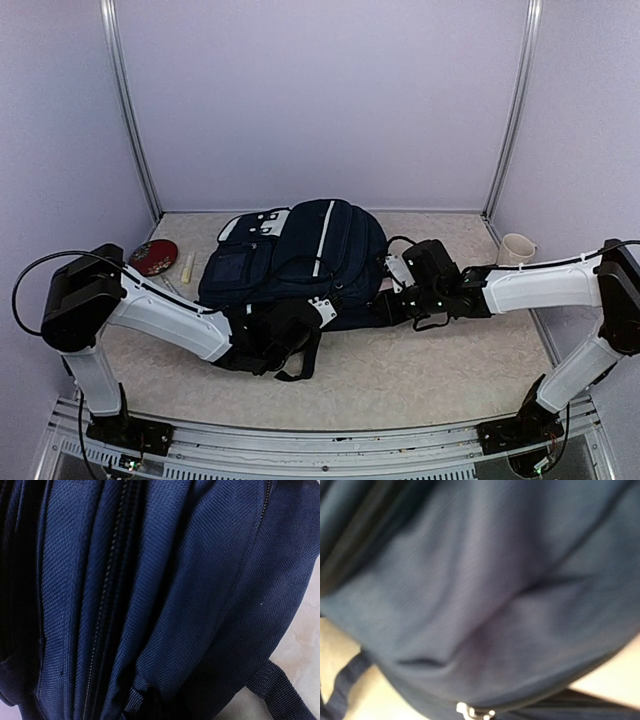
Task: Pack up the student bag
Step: Zip the student bag into the largest pocket of the bag.
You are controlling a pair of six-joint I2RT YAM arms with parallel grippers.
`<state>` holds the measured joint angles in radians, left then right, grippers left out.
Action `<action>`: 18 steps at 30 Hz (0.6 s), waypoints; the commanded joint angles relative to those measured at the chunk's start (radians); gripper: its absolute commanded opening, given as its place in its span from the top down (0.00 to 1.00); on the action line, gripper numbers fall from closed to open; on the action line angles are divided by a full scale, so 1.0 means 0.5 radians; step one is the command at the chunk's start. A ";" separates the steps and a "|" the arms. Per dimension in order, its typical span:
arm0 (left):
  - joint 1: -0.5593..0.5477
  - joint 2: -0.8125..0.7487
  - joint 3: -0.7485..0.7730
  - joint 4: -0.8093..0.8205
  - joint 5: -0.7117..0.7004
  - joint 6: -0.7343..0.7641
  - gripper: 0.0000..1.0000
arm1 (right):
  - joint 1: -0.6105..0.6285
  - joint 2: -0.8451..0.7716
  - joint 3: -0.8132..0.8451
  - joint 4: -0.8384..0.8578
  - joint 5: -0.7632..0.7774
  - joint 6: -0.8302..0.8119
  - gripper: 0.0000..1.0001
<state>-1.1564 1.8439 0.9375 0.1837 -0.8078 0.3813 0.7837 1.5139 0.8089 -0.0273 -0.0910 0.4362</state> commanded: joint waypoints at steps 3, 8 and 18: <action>0.089 -0.147 -0.269 0.125 -0.150 -0.018 1.00 | -0.099 -0.075 0.067 -0.556 0.255 -0.102 1.00; 0.105 -0.287 -0.406 0.019 -0.134 -0.139 1.00 | -0.295 -0.135 0.092 -0.783 0.402 -0.128 1.00; 0.061 -0.898 -0.894 0.311 0.252 -0.113 1.00 | -0.372 -0.067 0.247 -0.930 0.242 -0.476 1.00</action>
<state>-1.1503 1.5368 0.6147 0.3492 -0.6540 0.3393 0.6716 1.4590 0.8993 -0.2699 -0.1978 0.2752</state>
